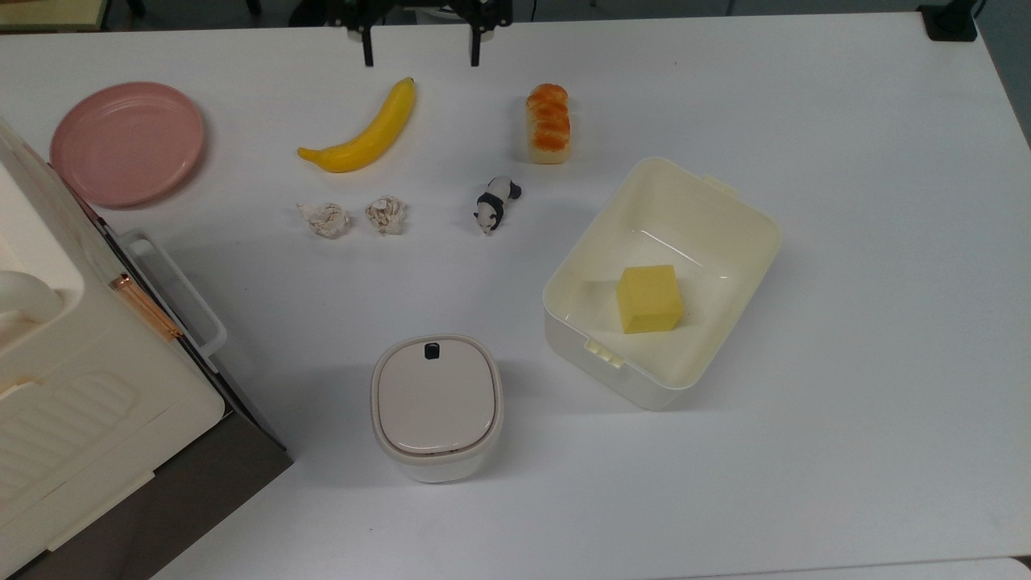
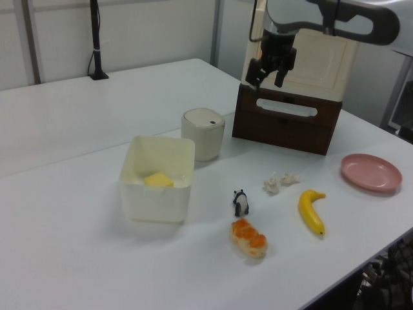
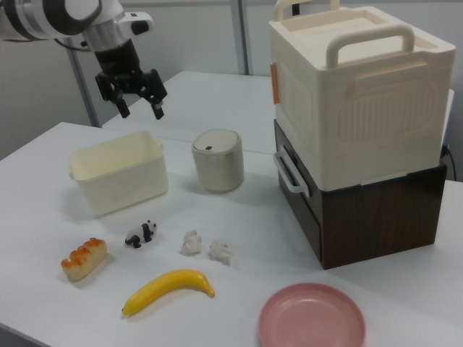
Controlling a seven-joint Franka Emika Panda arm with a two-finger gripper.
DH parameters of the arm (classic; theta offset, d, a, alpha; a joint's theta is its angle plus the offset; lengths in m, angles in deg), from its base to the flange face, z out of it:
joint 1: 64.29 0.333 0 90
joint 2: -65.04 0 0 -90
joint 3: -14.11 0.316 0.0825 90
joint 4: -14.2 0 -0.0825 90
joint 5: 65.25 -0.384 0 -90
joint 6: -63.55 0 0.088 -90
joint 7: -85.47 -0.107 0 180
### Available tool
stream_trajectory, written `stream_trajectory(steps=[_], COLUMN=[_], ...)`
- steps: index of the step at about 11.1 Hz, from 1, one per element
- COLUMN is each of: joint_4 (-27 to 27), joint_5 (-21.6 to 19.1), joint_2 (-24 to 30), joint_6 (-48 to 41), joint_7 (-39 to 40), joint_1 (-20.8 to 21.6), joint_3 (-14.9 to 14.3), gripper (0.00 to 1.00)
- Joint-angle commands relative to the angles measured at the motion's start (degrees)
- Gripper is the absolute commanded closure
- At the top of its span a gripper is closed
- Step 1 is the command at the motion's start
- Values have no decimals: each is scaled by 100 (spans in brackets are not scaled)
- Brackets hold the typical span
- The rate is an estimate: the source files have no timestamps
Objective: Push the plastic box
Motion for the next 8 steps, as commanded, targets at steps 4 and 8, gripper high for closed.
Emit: stream_trajectory(steps=[4,8], joint_4=[-179,-179], joint_5=[-469,-513], joint_2=[364,390], joint_6=[-53,-254], joint_7=[-1257,-1011], joint_1=[-255,-107], joint_3=[69,-246], gripper=[0,0])
